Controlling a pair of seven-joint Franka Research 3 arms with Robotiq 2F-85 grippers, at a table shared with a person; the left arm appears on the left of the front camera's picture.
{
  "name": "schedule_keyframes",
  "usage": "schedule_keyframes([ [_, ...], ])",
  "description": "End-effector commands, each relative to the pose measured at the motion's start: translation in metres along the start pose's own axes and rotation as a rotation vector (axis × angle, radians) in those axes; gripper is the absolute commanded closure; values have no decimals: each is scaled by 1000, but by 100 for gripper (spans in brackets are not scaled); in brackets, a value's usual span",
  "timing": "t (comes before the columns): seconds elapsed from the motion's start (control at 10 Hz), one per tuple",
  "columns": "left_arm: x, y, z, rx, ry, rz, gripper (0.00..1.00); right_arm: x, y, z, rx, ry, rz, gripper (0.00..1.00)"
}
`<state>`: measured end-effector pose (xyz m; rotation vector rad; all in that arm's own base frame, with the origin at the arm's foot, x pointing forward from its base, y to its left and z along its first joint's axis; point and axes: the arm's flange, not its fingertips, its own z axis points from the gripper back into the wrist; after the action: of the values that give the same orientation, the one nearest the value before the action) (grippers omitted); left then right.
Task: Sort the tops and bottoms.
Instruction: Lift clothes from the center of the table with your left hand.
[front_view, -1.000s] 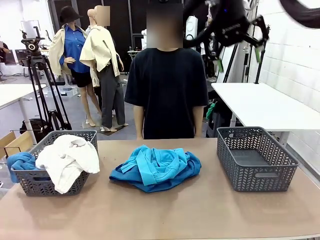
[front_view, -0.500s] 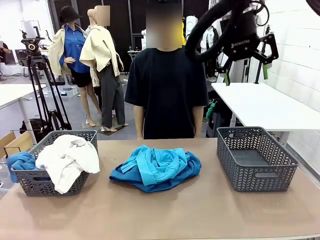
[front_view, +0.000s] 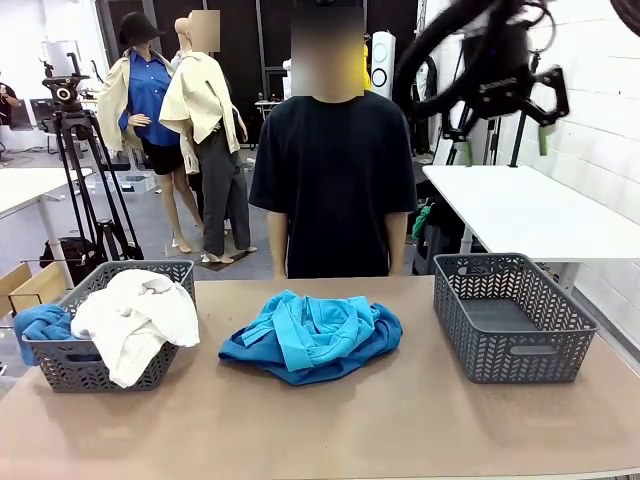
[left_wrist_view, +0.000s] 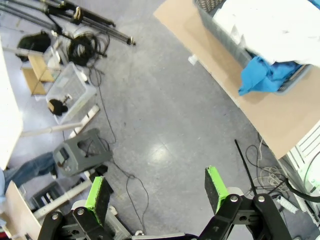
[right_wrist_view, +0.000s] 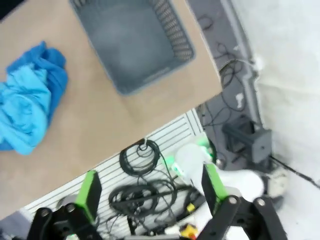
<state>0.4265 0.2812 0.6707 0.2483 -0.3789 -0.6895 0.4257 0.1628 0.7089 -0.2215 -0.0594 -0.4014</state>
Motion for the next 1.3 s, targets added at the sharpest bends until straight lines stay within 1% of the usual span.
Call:
schedule_keyframes([
  [0.0,29,-11,30,-7,-112,-77,0,25,-69,-71,199,46,74,0],
  [0.1,47,-19,51,19,-180,-116,0,29,-89,-82,236,38,102,0],
  [0.2,65,-21,71,39,-232,-120,0,35,-104,-95,254,-8,123,0],
  [0.3,86,-29,92,34,-314,-151,0,37,-120,-103,227,-52,121,0],
  [0.4,108,-38,112,2,-386,-212,0,39,-125,-118,217,-56,137,0],
  [0.5,131,-59,126,-66,-423,-297,0,43,-123,-136,240,-12,114,0],
  [0.6,152,-87,123,-119,-435,-343,0,46,-128,-149,246,-6,97,0],
  [0.7,174,-122,109,-145,-427,-343,0,51,-132,-165,274,-24,115,0],
  [0.8,193,-161,95,-196,-344,-313,0,53,-136,-179,297,-3,141,0],
  [0.9,204,-198,88,-199,-272,-278,0,54,-133,-191,278,34,114,0],
  [1.0,214,-236,81,-242,-204,-267,0,55,-124,-201,254,64,90,0],
  [1.1,220,-265,71,-228,-189,-204,0,58,-117,-206,257,87,67,0],
  [1.2,223,-283,54,-269,-209,-199,0,54,-130,-192,237,44,103,0],
])
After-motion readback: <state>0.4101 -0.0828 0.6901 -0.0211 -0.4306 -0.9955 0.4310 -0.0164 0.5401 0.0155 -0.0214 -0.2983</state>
